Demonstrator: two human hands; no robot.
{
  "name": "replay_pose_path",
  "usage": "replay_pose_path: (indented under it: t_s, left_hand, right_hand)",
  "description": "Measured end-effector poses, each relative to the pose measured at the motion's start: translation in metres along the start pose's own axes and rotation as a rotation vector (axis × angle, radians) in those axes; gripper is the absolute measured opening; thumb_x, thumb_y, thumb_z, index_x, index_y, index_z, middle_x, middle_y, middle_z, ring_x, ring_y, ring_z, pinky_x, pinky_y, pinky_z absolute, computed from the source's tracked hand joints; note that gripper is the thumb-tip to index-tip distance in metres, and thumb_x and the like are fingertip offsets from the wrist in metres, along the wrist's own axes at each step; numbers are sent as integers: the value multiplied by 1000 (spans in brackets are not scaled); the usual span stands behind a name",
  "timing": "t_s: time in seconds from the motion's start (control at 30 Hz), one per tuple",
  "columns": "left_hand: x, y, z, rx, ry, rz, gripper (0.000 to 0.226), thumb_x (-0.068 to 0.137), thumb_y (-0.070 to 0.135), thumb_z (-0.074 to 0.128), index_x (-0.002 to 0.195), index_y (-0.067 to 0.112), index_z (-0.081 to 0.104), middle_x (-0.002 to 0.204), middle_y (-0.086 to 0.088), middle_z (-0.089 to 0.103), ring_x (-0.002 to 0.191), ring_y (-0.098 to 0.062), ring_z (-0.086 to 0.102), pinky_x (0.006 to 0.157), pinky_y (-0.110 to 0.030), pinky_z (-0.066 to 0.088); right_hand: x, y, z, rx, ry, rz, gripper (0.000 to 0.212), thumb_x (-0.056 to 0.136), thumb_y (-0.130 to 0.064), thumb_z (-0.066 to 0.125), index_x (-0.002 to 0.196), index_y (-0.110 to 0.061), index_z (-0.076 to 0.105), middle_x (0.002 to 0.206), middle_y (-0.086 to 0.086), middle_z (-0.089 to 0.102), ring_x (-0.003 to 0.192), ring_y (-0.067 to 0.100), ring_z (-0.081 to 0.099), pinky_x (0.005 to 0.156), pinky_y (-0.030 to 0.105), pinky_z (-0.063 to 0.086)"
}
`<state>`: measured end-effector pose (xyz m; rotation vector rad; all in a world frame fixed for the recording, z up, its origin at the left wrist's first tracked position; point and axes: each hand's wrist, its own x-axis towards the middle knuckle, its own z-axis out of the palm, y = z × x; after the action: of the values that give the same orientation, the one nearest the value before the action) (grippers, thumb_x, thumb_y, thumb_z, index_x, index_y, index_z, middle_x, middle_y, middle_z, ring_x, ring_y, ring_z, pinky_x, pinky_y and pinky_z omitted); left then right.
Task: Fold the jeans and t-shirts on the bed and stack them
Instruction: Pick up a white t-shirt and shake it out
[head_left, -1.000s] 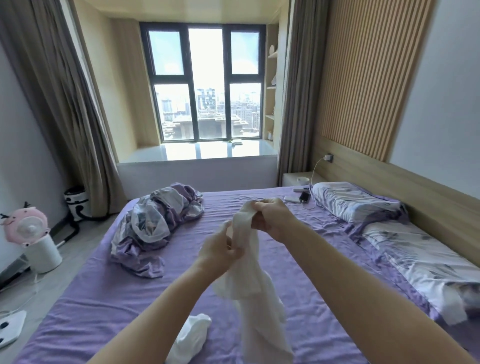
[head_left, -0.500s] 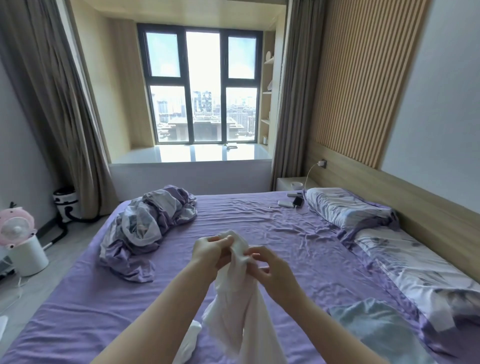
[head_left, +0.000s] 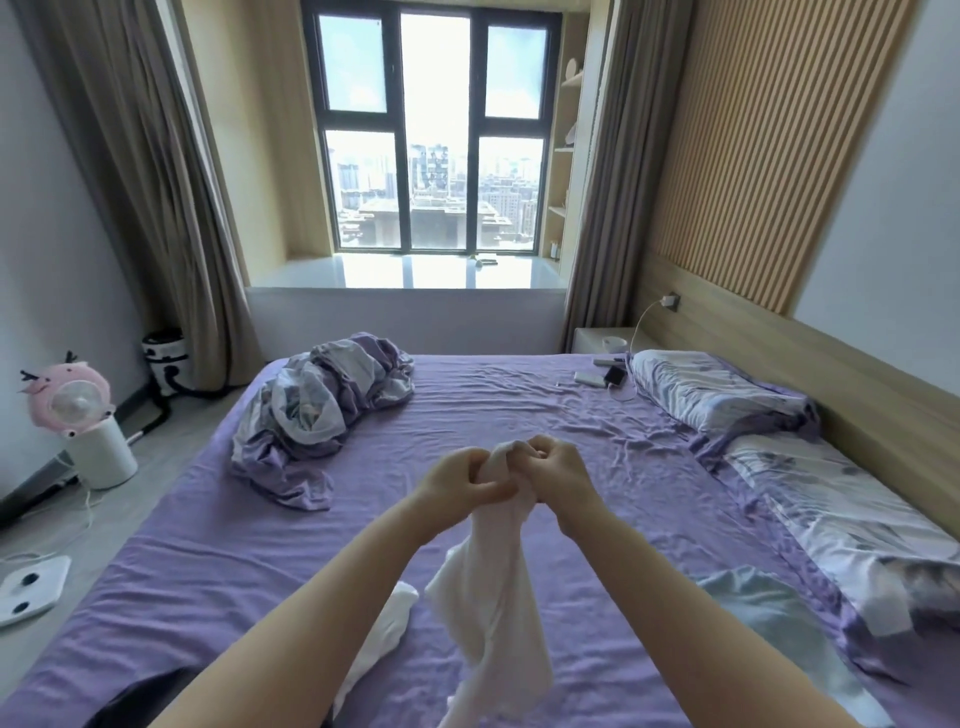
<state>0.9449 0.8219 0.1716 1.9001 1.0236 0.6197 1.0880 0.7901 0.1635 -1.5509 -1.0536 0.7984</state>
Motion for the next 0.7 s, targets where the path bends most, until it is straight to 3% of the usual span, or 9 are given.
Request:
replay_pose_path:
  t_s: [0.1,0.17,0.27,0.37,0.43,0.53,0.6,0.7]
  left_hand:
    - [-7,-5,-3,-95,33,-40,18,91,4,51,74,3,55,70,-10,41,71,-20,40,68,-34,37]
    - [-16,-9,0,-282,-5,-129,22,94,2,45,75,8,54,68,-5,45,66,-17,46,65,-30,43]
    - [-25,-15,6,-558,35,-239,24,94,4,40,78,13,55,65,-1,48,58,-13,46,59,-26,40]
    - [-28,-16,9,-612,149,-275,21,92,5,40,76,11,52,60,1,45,55,-12,40,51,-22,31]
    - [-31,-19,7,-549,118,-271,29,92,11,46,64,15,51,55,5,47,54,-12,41,46,-21,31]
    - [-43,-30,-2,-110,-150,-198,22,82,41,69,79,19,64,67,13,60,63,-5,53,57,-17,41]
    - [-48,-41,-9,133,-233,-158,22,76,35,76,74,20,61,60,15,54,54,0,48,56,-18,36]
    - [-51,-46,-22,-5,-254,-244,16,82,23,71,71,15,63,59,8,51,51,-4,44,51,-18,33]
  right_hand:
    - [-5,-2,-7,207,-144,76,9,90,-6,55,86,-11,61,71,5,58,62,16,57,54,27,49]
    - [-11,1,-9,262,-200,114,13,91,-3,52,95,-10,62,75,6,60,63,15,59,52,24,51]
    - [-22,7,-7,195,-188,134,5,90,-13,60,91,-12,65,73,4,62,59,10,58,49,21,48]
    - [-29,14,-8,95,-176,106,22,85,-27,68,89,-5,68,69,3,62,59,11,56,51,21,46]
    - [-31,17,-11,68,-191,92,23,83,-29,70,84,-5,69,66,2,63,58,11,57,52,21,46]
    - [-31,18,-19,124,-202,107,12,81,-22,71,77,-11,70,68,4,64,63,14,56,59,25,48]
    - [-30,20,-28,104,-256,90,7,79,-20,73,76,-15,71,68,2,64,62,12,57,57,22,48]
    - [-33,23,-37,45,-469,43,13,74,-22,77,85,-19,71,72,-3,68,63,8,59,55,16,45]
